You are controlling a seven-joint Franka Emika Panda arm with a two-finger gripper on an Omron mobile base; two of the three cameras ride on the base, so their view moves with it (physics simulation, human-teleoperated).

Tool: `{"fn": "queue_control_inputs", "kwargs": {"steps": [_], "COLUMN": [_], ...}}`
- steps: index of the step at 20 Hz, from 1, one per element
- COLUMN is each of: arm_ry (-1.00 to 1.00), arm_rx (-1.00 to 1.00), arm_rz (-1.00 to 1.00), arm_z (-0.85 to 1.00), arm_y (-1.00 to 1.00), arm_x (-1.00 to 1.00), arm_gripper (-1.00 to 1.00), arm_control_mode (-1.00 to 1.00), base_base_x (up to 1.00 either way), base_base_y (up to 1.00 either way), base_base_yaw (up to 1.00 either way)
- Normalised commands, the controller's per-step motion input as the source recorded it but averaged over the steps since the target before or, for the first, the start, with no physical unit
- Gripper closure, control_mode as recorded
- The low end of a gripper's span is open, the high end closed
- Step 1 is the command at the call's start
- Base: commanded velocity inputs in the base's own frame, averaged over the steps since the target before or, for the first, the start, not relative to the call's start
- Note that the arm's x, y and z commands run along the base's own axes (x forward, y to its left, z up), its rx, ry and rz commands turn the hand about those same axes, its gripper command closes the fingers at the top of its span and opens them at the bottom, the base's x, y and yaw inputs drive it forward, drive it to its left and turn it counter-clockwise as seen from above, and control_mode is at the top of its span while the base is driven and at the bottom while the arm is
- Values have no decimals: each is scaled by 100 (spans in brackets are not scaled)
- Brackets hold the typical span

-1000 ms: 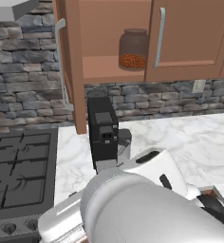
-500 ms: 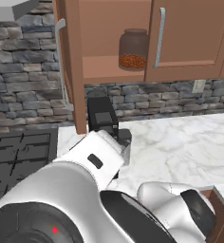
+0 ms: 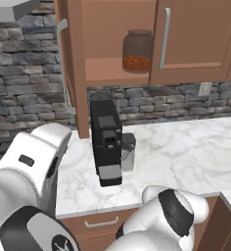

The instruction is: Pick the candle and jar from the dining table and place them in the open cabinet. Close the cabinet after placing the objects.

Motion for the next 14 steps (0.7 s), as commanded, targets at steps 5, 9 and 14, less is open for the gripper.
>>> {"fn": "queue_control_inputs", "kwargs": {"steps": [5, 9, 14], "arm_ry": [0, 4, 4], "arm_rx": [-38, -26, -23], "arm_rz": [-7, -9, -14], "arm_z": [20, 29, 16], "arm_y": [26, 0, 0], "arm_x": [37, 50, 26], "arm_gripper": [-100, -100, -100], "arm_control_mode": [-100, -100, -100], "base_base_x": [0, 0, 0], "base_base_y": [0, 0, 0], "base_base_yaw": [0, 0, 0]}}
